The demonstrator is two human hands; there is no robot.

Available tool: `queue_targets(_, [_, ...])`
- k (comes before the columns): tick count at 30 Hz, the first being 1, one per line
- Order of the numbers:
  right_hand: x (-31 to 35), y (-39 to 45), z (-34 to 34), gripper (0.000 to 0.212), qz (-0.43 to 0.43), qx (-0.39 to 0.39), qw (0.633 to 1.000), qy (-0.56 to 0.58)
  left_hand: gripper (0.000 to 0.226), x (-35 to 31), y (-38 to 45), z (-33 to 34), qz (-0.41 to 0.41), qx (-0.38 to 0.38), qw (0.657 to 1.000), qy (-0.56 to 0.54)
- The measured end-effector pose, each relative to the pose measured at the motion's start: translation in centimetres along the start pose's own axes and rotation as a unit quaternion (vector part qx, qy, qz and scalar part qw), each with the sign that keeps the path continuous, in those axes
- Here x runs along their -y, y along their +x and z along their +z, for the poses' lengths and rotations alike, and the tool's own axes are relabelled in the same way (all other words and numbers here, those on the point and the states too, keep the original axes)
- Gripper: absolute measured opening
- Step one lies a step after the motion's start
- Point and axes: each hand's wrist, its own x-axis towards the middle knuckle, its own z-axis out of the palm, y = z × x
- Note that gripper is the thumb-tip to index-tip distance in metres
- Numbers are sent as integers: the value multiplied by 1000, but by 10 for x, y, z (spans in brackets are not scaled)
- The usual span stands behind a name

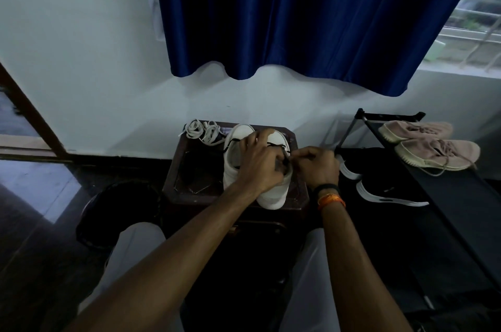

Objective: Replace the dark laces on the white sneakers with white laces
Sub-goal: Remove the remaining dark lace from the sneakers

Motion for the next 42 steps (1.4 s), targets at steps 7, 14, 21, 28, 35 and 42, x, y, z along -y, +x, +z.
queue_targets(7, [3,2,0,20,-14,42,998,32,21,-3,12,16,-39,22,997,67])
queue_targets(14, [-2,-1,2,22,38,24,979,200,14,-5,11,20,-53,-34,998,-22])
queue_targets(21, [8,-20,-4,12,-3,43,984,173,5,-24,48,-34,-154,86,953,-248])
queue_targets(28, [13,-22,1,13,-120,-67,990,29,7,-36,56,-64,-167,179,890,-384])
queue_targets(35, [21,-30,-12,19,22,-12,911,412,17,-13,51,-48,-237,101,882,-395])
queue_targets(42, [-24,-29,-29,19,219,-16,918,331,18,20,33,-25,-154,86,974,-144])
